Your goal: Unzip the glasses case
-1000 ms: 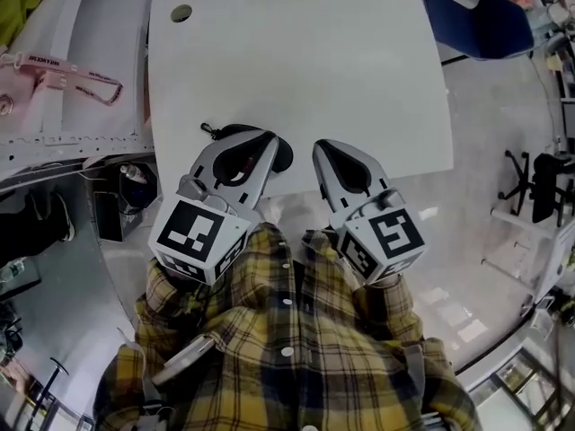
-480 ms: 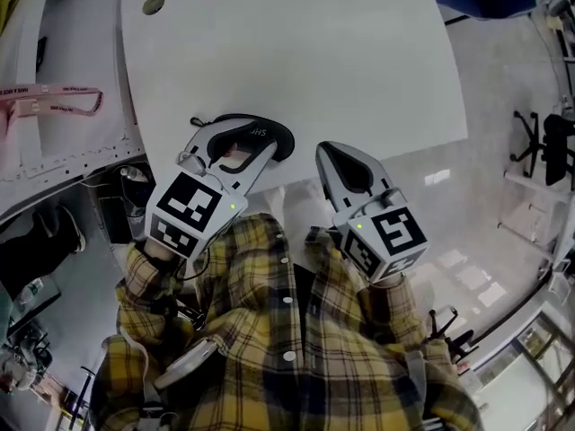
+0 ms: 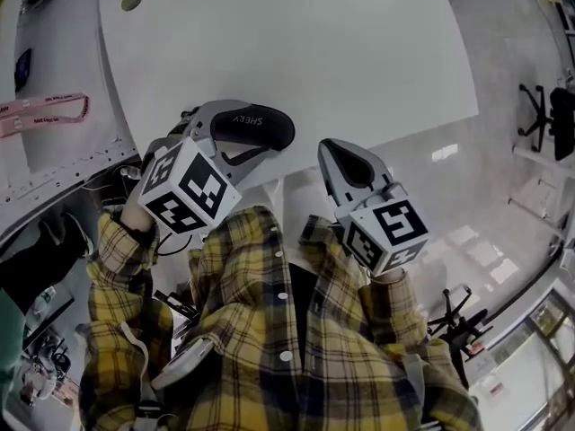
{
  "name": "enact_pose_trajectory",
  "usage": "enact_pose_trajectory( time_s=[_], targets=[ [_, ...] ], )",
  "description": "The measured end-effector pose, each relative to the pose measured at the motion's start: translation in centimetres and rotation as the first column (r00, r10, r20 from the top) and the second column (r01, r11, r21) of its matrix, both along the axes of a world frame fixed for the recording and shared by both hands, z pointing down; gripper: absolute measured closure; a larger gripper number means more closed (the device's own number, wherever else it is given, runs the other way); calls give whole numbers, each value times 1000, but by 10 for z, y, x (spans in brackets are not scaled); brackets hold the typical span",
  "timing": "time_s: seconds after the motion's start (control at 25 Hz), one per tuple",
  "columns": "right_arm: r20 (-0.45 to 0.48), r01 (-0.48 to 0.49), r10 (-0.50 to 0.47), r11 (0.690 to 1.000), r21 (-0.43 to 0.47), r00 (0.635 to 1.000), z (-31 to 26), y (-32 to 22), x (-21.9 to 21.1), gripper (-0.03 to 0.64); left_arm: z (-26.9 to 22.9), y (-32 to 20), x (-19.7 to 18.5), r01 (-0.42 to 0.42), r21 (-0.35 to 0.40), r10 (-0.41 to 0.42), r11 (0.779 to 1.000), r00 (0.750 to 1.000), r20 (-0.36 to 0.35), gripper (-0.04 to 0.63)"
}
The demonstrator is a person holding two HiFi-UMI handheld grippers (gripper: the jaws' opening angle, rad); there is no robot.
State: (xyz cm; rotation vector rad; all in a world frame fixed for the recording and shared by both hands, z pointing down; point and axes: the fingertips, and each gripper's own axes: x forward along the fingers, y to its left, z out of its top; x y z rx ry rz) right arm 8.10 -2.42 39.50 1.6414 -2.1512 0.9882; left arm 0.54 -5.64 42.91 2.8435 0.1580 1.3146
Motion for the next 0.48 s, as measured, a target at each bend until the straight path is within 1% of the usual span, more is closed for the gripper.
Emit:
enact_pose_trajectory(
  time_s=[0.08,0.2,0.36,0.48],
  targets=[
    [10,0,0,1000,-18,1000,7,4,-1,618,10,2,0,-85,42,82,996,995,52,315],
    [24,2,-1,999,-38,1000,17,9,-5,618,24,1,0,-174,99,162,980,980,117,298],
    [36,13,-10,998,-66,999,30,17,-17,618,41,-1,-5,-252,160,220,954,956,191,291],
    [37,30,-26,996,-90,999,38,23,-21,618,47,1,-3,-278,161,242,947,947,212,288]
  ],
)
